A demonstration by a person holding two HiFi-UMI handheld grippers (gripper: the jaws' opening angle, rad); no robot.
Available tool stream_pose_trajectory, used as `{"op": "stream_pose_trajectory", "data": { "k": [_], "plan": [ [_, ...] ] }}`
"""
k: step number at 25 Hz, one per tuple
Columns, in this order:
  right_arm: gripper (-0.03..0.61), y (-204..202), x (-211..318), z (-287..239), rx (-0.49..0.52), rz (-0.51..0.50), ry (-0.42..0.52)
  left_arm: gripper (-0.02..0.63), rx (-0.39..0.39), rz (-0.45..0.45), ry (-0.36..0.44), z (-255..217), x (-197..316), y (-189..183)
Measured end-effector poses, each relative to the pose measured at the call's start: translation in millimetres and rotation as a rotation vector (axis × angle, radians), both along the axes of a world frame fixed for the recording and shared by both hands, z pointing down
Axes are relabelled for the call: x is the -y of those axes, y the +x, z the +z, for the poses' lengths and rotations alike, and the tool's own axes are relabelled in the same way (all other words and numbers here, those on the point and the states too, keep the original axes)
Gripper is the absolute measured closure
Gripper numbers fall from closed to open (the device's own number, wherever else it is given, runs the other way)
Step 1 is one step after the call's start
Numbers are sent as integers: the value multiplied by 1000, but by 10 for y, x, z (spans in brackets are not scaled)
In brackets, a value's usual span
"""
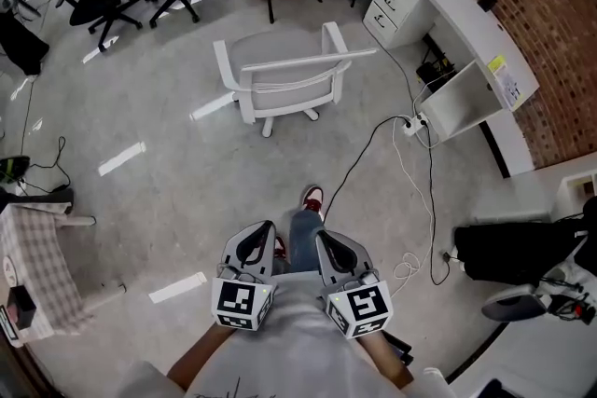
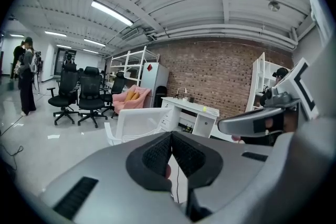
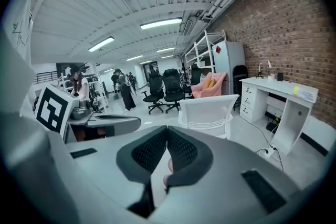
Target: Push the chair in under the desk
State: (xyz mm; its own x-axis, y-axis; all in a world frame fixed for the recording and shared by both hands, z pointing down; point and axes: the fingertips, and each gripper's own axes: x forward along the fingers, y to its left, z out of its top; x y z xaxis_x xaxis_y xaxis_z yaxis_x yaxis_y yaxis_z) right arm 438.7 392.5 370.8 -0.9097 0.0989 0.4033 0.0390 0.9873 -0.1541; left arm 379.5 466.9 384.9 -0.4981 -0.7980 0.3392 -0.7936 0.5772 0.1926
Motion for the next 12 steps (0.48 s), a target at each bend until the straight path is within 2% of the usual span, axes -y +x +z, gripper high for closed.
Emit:
{"op": "stream_pose_trajectory", "data": {
  "k": [8, 12],
  "plan": [
    [551, -477, 263, 49, -6, -64, 45, 607, 32, -9, -40, -4, 337, -409],
    [551, -733, 568, 66, -14, -65, 45, 607, 28, -4, -64, 63, 614, -654]
  ]
}}
